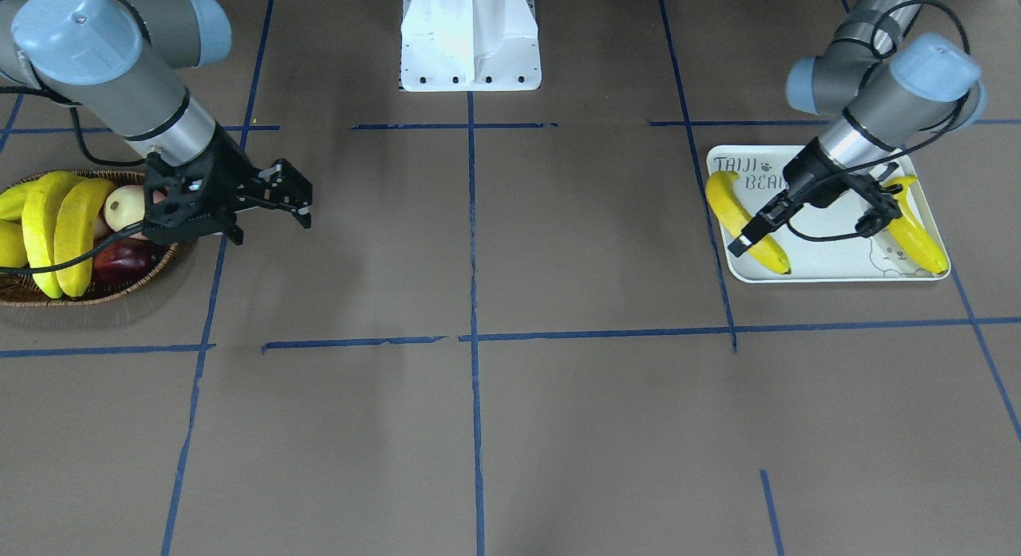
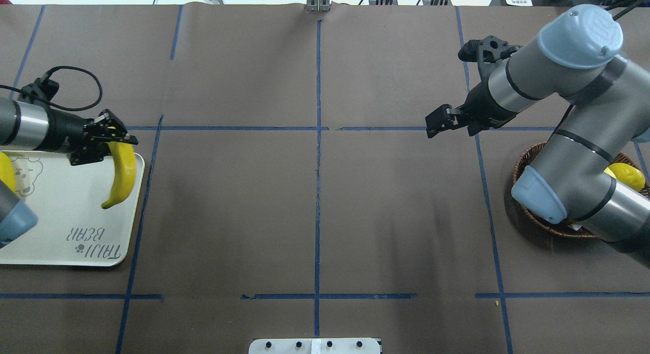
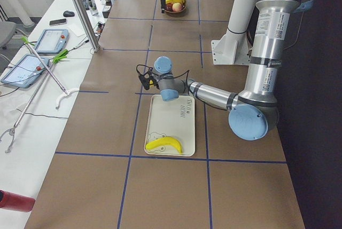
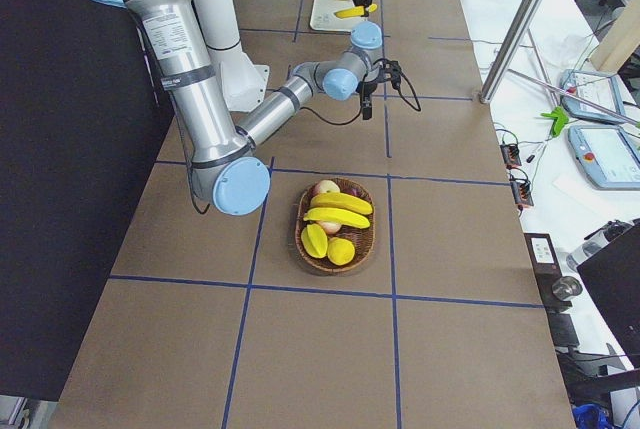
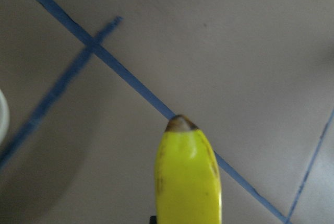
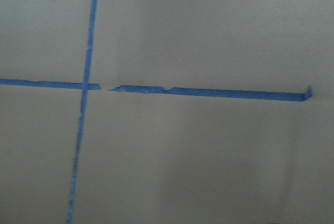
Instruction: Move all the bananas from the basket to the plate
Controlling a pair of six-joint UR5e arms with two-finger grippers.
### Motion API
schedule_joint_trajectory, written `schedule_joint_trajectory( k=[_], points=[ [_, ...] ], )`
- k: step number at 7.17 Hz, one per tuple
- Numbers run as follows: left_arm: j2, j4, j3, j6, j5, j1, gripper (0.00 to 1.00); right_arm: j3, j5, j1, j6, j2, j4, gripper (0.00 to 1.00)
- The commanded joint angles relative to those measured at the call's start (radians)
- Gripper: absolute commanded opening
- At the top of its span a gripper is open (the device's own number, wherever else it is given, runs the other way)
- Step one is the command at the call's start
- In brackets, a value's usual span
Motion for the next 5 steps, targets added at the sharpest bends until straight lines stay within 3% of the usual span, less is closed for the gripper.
schedule_joint_trajectory(
  k=[1, 4, 5],
  points=[
    [0.095, 0.008, 0.066, 0.203, -0.091, -0.076, 0.00, 0.007, 0.035, 0.090, -0.204, -0.096, -0.030, 0.99],
    [0.122, 0.012, 0.190, 0.403, -0.087, -0.188, 0.05, 0.011, 0.070, 0.157, -0.338, -0.168, -0.028, 0.99],
    [0.122, 0.012, 0.228, 0.420, -0.087, -0.213, 0.36, 0.012, 0.070, 0.157, -0.338, -0.170, -0.027, 0.99]
  ],
)
